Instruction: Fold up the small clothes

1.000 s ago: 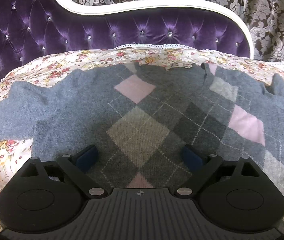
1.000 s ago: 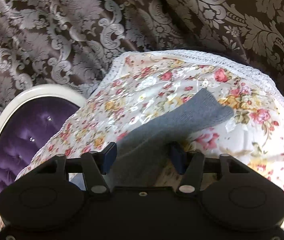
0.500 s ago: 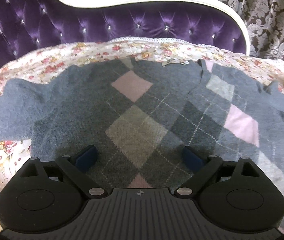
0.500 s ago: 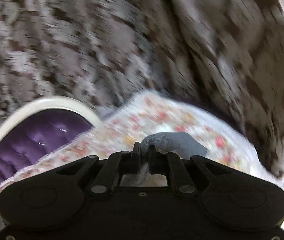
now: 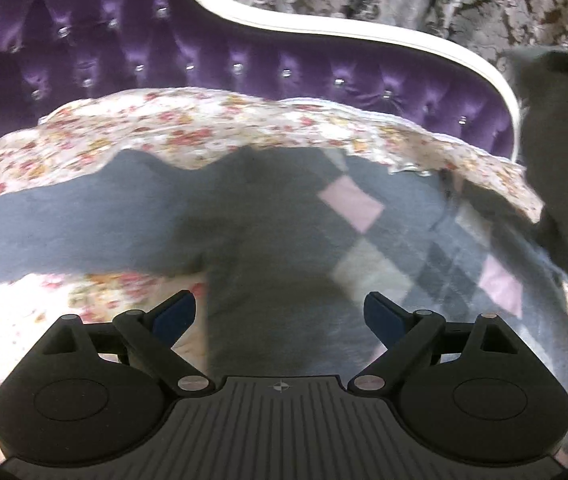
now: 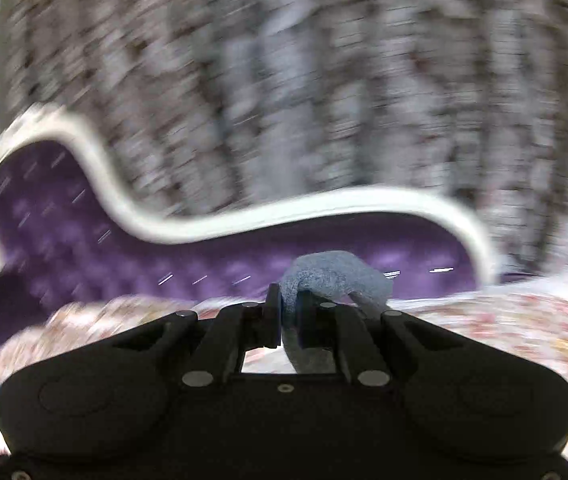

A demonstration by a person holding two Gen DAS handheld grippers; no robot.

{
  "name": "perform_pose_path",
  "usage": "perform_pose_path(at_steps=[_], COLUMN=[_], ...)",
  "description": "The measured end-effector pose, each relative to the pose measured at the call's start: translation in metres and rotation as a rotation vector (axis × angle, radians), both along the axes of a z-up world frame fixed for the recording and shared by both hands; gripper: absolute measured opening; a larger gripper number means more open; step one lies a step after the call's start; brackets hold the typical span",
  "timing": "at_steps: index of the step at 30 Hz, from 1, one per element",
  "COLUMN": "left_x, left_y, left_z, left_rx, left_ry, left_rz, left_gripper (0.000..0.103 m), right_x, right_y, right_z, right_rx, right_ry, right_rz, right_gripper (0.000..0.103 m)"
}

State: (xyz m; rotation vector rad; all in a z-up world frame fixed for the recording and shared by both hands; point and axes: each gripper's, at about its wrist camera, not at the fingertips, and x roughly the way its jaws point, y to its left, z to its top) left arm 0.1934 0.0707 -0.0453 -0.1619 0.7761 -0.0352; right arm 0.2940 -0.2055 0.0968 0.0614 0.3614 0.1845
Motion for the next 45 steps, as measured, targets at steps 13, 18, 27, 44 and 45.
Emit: perform_pose_path(at_steps=[13,18,27,44,45], left_x=[-0.01,0.0,0.03,0.068,0.065], left_y=[0.042,0.03,-0.038,0.001,0.009], left_z=[-0.007,0.001,0.009,-0.028,-0.029], left_rx=[0.026,0.048,0.152,0.222,0.204], left_ry=[0.019,-0.015,-0.102,0.039,0.051], left_rz=[0.049,0.019,-0.1,0.145,0.159], left_gripper=[0.092,0.091,0.091,0.092,0.092], right_x=[0.013,-0.017,-0.045,-0.076,-0.074], right_y=[0.174,0.143,0.048,0.001,-0.002], right_z=[-0.17,-0.167,-0.169,-0.182,-0.184], right_rx=[-0.153,-0.094,0.002,0.056,0.056], right_ry=[0.211,0.147,0.2,0.238,0.241], right_rz=[0.362,0.323,0.13,0.06,0.052], right_gripper=[0.045,0.07,0.07,0.07,0.07])
